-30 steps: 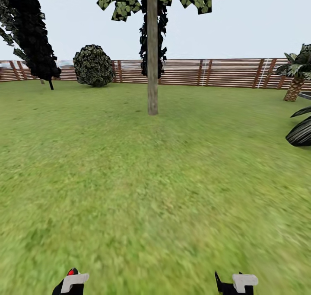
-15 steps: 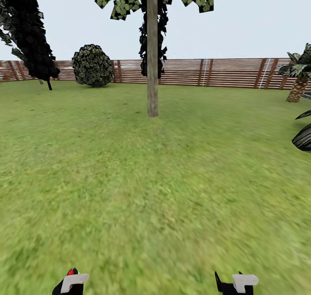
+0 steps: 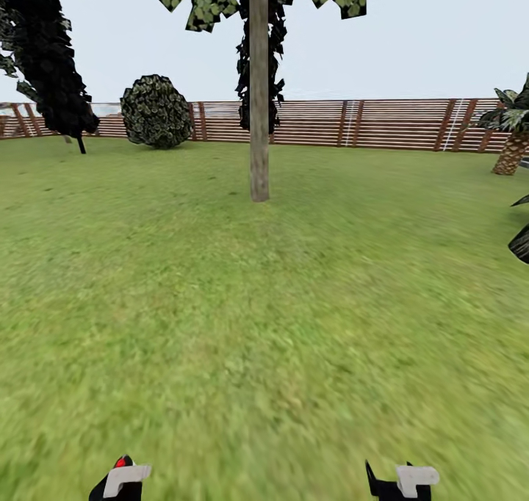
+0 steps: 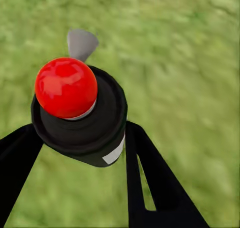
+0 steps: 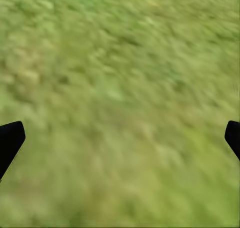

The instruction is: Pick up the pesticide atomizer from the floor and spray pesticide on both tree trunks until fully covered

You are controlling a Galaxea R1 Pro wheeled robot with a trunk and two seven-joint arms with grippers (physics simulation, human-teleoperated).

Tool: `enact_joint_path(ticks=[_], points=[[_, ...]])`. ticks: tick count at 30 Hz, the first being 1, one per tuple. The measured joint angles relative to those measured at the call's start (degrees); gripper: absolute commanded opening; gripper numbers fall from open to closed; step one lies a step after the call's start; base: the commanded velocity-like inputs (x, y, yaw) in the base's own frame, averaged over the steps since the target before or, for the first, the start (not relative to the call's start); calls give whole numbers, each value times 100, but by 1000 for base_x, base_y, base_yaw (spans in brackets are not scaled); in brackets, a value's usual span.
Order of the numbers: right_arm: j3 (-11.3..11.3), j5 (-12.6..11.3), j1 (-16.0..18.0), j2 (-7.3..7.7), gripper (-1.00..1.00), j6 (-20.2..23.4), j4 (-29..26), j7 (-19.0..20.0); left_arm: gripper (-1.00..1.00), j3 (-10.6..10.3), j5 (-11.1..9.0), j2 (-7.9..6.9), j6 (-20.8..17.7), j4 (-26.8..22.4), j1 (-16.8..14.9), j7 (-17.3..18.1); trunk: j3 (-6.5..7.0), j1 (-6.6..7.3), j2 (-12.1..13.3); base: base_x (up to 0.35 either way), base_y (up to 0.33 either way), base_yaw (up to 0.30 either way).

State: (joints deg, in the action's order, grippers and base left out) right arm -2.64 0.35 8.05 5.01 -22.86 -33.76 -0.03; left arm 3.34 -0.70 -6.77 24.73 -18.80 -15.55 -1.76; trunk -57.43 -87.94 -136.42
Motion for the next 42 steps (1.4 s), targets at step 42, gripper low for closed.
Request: enact_joint_path(ticks=[42], points=[[0, 0, 3, 0, 100, 1, 0, 4, -100, 0, 0, -3, 4, 0, 0, 0, 0, 0, 0, 339, 0, 0]])
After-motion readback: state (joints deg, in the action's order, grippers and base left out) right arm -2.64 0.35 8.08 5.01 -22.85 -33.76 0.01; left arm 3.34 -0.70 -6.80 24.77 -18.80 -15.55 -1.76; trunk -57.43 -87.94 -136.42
